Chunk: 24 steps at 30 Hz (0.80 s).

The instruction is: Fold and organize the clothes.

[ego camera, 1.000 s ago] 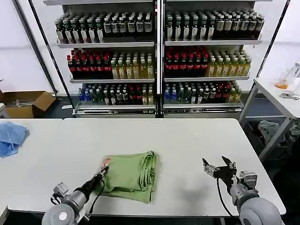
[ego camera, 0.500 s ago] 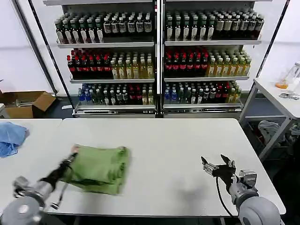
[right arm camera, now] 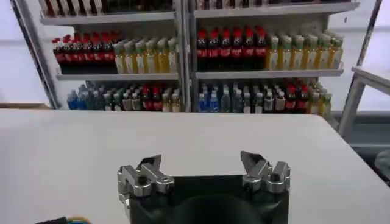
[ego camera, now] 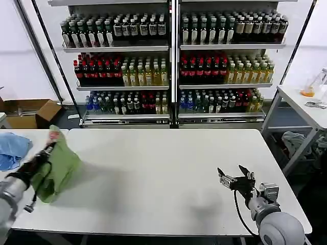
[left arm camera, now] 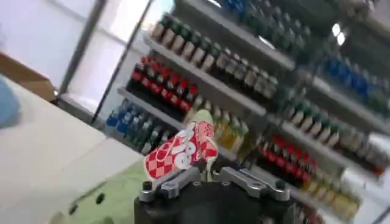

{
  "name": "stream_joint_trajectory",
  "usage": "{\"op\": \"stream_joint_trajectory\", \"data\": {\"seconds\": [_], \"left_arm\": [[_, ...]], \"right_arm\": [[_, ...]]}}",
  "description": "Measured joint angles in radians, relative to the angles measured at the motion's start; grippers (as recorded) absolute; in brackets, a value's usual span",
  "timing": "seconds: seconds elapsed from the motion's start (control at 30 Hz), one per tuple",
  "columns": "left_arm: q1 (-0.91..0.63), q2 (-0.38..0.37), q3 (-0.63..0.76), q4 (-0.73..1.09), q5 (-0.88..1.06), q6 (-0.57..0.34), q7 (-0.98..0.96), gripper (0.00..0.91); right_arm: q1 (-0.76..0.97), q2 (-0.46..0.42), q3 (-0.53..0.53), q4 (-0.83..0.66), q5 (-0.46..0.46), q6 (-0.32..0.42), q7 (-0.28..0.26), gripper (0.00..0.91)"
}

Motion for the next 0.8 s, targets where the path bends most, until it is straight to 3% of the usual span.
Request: {"op": "stream_joint_trajectory", "data": {"seconds": [0.37, 0.67, 0.7, 0.73, 0.77, 0.8], "left_arm": [[-0.077, -0.077, 0.440, 0.007, 0.522, -0.012, 0.010, 0.020], [-0.161, -0.174, 0.740, 0.043, 0.749, 0.014, -0.015, 0.020], [-0.171, -0.186, 0.765, 0.050, 0.760, 0.015, -0.021, 0.453], [-0.181, -0.197, 0.788, 0.056, 0.768, 0.017, -0.027, 0.453], [-0.194, -0.211, 0.810, 0.064, 0.776, 0.017, -0.038, 0.907], [-0.207, -0.224, 0.829, 0.072, 0.779, 0.017, -0.047, 0.907]], "right_arm": [[-0.005, -0.005, 0.017, 0.000, 0.000, 0.000, -0.002, 0.907], [0.000, -0.002, 0.030, 0.002, 0.003, 0.001, -0.007, 0.907], [0.002, -0.001, 0.029, 0.002, 0.002, 0.001, -0.008, 0.907], [0.004, 0.000, 0.028, 0.001, 0.002, 0.001, -0.008, 0.907], [0.005, 0.001, 0.027, 0.000, 0.002, 0.001, -0.009, 0.907], [0.008, 0.003, 0.025, -0.002, 0.001, 0.001, -0.009, 0.907]]}}
